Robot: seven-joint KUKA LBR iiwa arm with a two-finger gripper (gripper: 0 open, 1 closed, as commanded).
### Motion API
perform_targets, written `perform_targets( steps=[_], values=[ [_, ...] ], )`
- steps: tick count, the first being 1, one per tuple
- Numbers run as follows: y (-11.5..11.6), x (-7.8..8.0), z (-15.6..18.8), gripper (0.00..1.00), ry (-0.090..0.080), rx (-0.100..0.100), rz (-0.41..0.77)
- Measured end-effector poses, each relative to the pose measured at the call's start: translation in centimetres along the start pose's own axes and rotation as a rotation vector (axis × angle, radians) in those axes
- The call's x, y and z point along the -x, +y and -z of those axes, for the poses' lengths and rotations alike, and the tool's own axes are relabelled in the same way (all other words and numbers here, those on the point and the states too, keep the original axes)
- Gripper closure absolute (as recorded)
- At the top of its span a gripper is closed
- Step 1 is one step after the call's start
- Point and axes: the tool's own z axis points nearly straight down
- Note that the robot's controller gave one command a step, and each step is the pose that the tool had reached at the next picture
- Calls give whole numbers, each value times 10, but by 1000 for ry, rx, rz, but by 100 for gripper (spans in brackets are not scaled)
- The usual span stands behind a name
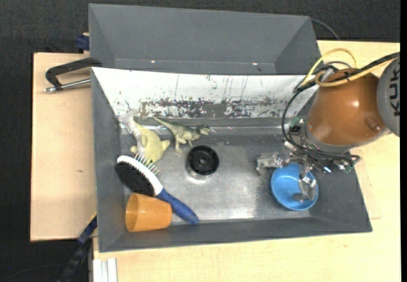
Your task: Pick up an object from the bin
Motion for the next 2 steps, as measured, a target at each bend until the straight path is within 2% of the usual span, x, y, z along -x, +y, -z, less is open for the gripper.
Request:
perform_targets(
  steps=[1,2],
  values=[
    [0,1,1,100,-3,-2,0],
    [-16,-21,161,100,-10,-16,-58]
  ],
)
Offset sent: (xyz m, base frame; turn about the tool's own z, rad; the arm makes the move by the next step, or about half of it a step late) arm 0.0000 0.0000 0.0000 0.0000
